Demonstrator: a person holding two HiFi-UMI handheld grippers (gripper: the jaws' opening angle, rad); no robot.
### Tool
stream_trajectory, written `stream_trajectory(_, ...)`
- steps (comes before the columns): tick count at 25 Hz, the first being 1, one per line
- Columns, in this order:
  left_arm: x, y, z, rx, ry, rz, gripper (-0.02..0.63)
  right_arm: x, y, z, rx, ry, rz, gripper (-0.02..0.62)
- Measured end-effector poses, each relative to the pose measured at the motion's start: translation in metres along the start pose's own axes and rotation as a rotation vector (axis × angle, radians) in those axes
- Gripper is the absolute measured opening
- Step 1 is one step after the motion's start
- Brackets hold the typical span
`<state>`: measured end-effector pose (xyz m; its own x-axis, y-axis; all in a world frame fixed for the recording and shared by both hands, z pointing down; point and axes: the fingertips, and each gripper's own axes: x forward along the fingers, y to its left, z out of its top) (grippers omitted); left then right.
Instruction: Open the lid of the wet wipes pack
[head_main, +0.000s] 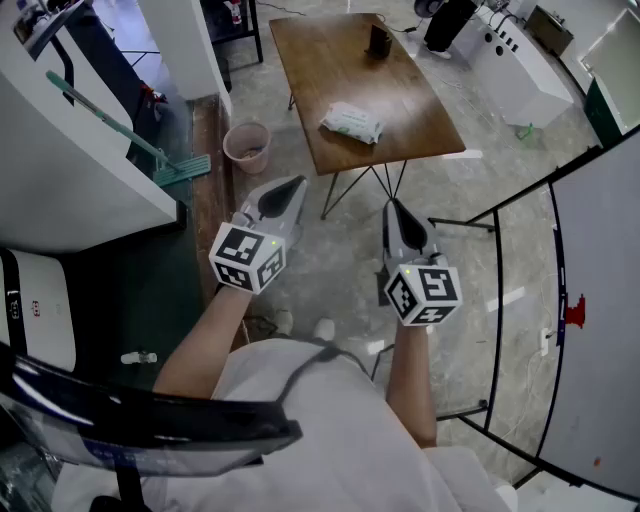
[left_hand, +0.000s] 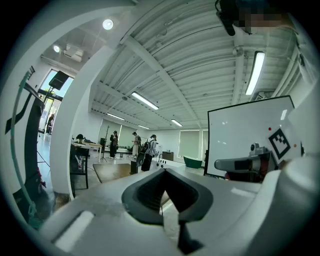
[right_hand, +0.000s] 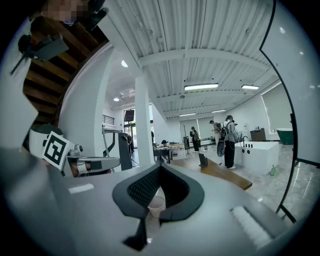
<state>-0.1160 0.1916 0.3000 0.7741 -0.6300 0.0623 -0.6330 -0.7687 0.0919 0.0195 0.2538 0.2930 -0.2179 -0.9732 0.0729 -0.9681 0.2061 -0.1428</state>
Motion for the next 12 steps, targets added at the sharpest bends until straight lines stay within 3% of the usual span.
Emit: stream_trajectory(12,0.007,-0.011,-0.012,-0.020,0.017,0.007,0.006,-0.011,-0.015,-0.010,0.020,0.012,0.028,0.008)
